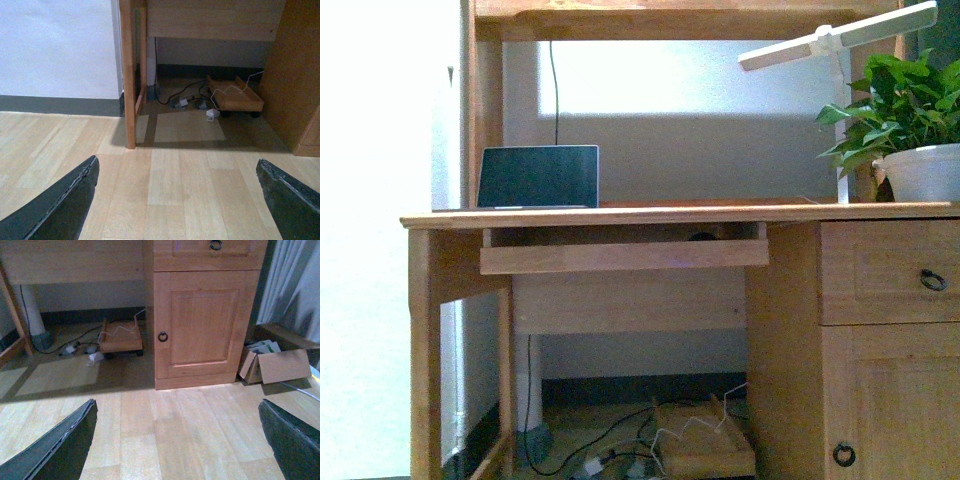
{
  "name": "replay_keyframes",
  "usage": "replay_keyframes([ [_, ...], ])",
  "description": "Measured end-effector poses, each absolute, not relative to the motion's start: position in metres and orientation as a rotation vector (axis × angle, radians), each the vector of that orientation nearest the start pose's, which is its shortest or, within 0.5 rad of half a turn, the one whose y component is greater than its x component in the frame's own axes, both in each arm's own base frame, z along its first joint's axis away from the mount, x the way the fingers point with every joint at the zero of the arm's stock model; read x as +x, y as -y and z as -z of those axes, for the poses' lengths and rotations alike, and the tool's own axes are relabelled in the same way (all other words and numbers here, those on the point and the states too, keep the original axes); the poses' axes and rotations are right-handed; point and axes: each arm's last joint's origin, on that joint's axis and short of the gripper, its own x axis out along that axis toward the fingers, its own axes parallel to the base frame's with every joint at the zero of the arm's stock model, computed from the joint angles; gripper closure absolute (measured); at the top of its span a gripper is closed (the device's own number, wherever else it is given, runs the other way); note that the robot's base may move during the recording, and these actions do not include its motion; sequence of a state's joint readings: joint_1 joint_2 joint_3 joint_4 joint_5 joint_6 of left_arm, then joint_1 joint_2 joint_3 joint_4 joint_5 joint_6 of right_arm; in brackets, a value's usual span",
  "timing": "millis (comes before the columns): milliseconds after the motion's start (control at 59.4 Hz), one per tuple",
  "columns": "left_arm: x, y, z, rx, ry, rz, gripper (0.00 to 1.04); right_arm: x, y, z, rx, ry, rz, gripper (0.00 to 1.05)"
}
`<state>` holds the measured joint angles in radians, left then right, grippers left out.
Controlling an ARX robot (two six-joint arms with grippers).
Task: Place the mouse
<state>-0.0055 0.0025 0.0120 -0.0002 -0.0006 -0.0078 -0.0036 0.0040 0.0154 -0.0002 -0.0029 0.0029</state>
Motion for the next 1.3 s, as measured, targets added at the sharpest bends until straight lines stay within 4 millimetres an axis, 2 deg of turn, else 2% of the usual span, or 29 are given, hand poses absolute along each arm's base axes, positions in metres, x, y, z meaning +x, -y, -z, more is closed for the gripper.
replay_keyframes([
  [1297,0.0971,0.0005,-0.1674,-0.008,0.009,0.005,0.08,0.0970,0.0003,-0.1684,0.002,0.011,0.001,0.07],
])
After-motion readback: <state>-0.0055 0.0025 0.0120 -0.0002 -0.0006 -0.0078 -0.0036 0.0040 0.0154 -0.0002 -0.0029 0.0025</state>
